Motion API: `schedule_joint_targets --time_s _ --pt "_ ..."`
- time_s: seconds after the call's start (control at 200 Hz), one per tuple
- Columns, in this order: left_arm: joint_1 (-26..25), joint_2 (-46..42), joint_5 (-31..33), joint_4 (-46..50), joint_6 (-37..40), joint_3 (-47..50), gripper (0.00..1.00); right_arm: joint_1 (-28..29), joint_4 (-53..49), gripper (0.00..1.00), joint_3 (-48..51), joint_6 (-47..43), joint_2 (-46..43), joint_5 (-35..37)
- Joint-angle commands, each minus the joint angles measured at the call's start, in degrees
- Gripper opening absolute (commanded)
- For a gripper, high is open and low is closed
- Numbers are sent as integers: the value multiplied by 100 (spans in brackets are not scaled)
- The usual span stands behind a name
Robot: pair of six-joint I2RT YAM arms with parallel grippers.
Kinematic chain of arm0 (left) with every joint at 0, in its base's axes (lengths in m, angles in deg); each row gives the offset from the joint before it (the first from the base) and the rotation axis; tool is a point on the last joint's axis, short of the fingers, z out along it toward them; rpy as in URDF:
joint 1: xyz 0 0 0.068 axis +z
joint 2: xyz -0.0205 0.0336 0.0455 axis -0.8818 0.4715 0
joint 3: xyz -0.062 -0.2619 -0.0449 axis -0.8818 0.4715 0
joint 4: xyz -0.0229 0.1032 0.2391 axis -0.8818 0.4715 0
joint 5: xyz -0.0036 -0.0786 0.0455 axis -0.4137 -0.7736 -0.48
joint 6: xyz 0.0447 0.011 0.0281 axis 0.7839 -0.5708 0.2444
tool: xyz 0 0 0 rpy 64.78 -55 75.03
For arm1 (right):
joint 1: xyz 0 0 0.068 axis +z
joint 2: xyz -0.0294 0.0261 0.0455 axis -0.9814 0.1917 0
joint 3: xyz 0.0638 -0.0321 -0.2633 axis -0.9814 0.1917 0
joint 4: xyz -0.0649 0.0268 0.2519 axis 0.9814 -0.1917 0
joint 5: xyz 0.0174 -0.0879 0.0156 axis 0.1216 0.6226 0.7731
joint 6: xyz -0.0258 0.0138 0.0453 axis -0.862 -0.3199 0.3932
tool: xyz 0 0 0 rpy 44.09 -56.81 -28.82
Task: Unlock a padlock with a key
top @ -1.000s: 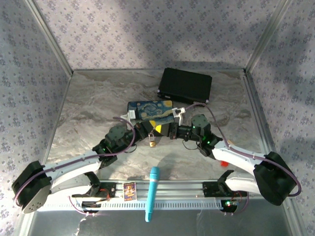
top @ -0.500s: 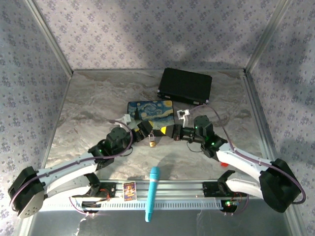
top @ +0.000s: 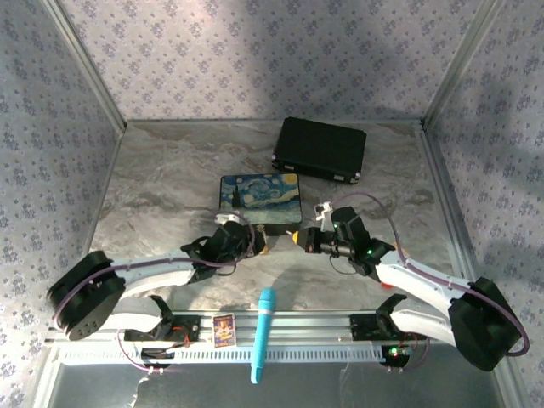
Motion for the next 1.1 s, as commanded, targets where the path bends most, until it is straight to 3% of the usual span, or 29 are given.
schedule_joint_targets --time_s 0.0,0.19,0.4,0.595,0.745,1.094 --pt "-252 331 265 45 558 -517 57 51 43 0 133 -63 24 103" --pt "-308 1041 249 -71 496 -798 57 40 160 0 221 -57 124 78" --pt "-388 1075 972 674 120 -880 57 28 129 0 233 -69 106 81" --pt "-444 1339 720 174 54 -767 55 29 244 0 234 -66 250 90" --pt "-477 1611 513 -305 -88 -727 44 39 352 0 233 -16 428 52" --pt "-629 1612 722 -336 -220 -638 20 53 537 0 296 102 595 3"
